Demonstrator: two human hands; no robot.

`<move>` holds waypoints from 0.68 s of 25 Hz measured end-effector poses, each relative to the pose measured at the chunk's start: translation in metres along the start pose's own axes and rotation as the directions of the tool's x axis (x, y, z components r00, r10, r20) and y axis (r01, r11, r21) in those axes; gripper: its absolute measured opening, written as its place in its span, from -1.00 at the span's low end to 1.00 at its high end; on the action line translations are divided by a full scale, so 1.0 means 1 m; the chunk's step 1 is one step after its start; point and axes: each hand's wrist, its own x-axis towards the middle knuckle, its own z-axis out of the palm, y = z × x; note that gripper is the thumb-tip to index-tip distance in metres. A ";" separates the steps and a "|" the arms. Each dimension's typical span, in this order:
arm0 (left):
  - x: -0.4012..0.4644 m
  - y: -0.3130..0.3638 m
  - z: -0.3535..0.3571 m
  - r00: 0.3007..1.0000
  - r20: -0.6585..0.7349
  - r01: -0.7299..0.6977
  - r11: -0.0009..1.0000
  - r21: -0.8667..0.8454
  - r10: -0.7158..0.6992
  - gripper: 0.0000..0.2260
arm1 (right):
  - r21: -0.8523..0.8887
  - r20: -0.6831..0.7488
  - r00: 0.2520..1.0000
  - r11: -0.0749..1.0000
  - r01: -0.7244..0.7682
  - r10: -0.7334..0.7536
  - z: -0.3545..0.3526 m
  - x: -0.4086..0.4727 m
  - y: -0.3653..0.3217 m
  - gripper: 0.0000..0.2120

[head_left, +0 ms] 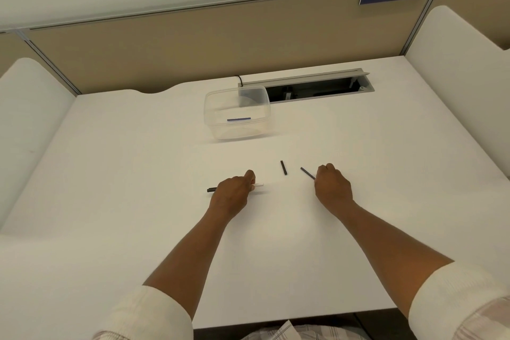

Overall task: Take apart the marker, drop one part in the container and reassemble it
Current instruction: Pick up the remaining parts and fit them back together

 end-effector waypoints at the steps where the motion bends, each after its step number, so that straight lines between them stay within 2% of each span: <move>1: -0.001 0.001 -0.001 1.000 -0.004 0.005 1.000 0.002 -0.005 -0.96 | -0.017 0.010 1.000 1.000 0.013 -0.013 -0.001 0.000 0.001 -0.80; 9: -0.005 0.010 -0.003 1.000 0.016 0.016 1.000 0.016 -0.016 -0.94 | -0.044 -0.027 0.998 0.998 0.048 -0.050 0.000 -0.011 0.011 -0.77; 15: -0.005 0.012 -0.003 0.999 0.028 0.025 1.000 -0.007 -0.024 -0.90 | -0.053 0.018 0.998 0.997 0.058 -0.057 0.000 -0.014 0.017 -0.80; 17: -0.005 0.012 -0.001 0.999 0.020 0.032 0.999 -0.019 -0.031 -0.87 | 0.033 0.026 0.994 0.993 0.109 -0.110 -0.001 -0.014 0.012 -0.81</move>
